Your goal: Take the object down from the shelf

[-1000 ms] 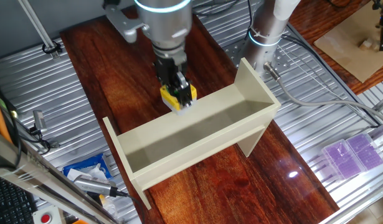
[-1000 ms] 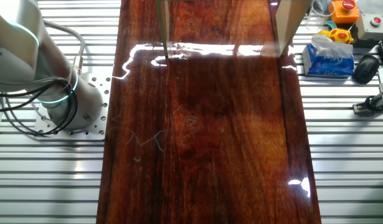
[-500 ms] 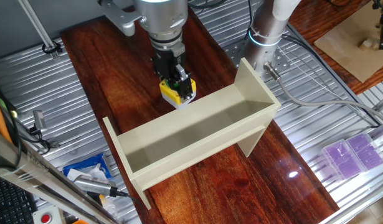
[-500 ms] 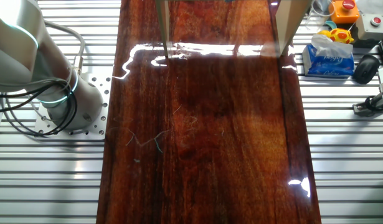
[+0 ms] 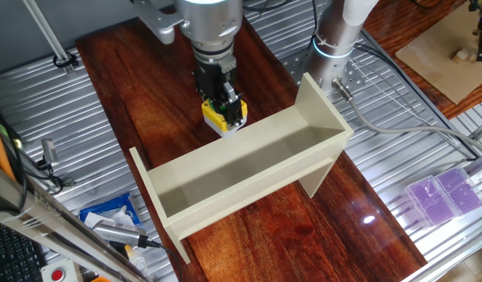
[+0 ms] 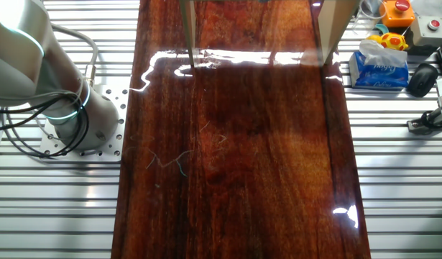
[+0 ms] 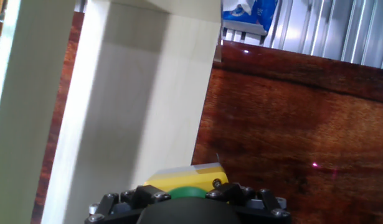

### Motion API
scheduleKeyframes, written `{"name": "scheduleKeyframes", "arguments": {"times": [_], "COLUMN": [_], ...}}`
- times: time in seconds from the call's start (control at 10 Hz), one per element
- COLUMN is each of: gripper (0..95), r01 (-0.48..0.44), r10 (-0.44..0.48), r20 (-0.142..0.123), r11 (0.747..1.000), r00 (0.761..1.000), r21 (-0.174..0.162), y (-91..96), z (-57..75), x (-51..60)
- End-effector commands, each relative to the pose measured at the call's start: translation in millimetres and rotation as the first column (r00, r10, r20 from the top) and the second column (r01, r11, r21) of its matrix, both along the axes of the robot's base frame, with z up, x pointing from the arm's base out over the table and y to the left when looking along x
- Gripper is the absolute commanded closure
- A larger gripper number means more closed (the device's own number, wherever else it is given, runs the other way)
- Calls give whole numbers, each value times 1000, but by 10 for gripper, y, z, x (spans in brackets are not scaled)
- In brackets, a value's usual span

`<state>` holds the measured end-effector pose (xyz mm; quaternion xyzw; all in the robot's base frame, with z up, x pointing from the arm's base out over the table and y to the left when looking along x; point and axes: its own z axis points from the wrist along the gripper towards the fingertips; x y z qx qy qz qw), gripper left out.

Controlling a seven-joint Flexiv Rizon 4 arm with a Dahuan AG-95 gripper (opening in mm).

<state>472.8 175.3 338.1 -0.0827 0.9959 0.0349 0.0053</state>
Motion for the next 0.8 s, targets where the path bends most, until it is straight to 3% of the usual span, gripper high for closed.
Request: {"name": "scheduleKeyframes", "arguments": {"times": [0.1,0.4,0.8], "gripper": [950,950,950], "r01": [-72,-179,-140], "r10": [72,179,140], "r20": [-1,11,13], "r11": [997,984,990], "r00": [997,984,990], "r21": [15,24,15], "y": [-375,-965,-965], "z": [-24,-147,-147], "x": [5,44,44]}}
